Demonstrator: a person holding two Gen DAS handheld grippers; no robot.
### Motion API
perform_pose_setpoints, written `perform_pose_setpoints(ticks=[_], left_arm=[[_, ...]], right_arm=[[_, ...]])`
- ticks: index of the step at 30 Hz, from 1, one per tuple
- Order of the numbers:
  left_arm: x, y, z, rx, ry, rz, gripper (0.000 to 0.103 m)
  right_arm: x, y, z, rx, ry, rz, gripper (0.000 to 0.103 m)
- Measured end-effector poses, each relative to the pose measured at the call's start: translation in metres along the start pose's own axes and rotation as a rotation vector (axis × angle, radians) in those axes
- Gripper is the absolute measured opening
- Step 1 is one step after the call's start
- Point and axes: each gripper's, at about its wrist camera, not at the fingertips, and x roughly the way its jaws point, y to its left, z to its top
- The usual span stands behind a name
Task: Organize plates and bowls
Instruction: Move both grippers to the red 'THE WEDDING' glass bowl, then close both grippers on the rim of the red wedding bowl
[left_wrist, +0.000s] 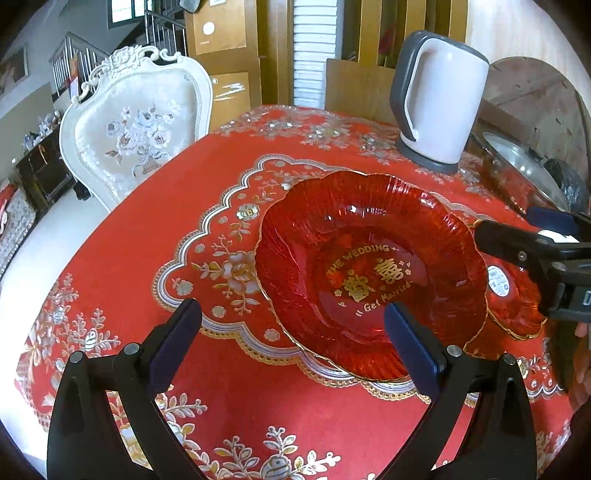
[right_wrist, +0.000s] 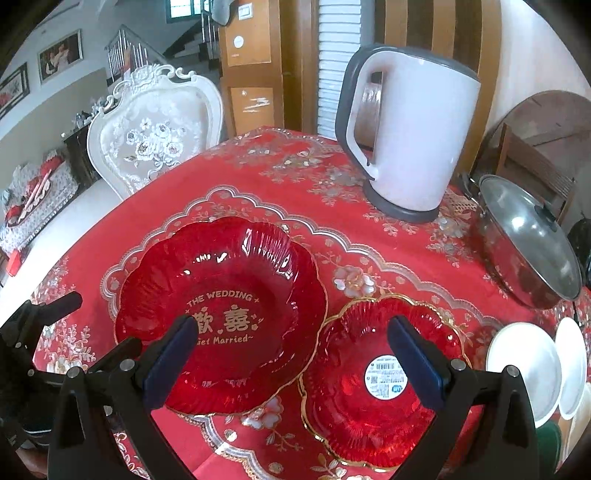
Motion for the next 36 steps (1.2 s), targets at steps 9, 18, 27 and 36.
perform_pose_setpoints(ticks=[9, 18, 27, 36], left_arm=[[0.019, 0.002, 0.005, -0.018, 0.035, 0.007, 0.1], [0.036, 0.002, 0.008, -0.016, 0.068, 0.013, 0.1], [0.047, -0.002, 0.011, -0.03, 0.104, -0.072, 0.1], [0.06, -0.007, 0.007, -0.009, 0.153, -0.035, 0.045]], right_arm=[[0.032, -0.004, 0.012, -0.011, 0.042, -0.006, 0.102], [0.068, -0.012, 0.026, -0.022, 0.103, 0.026, 0.097], [0.095, -0.017, 0.031, 0.001, 0.188, 0.067, 0.07], [0.107, -0.017, 0.025, 0.022, 0.237, 0.087, 0.032]])
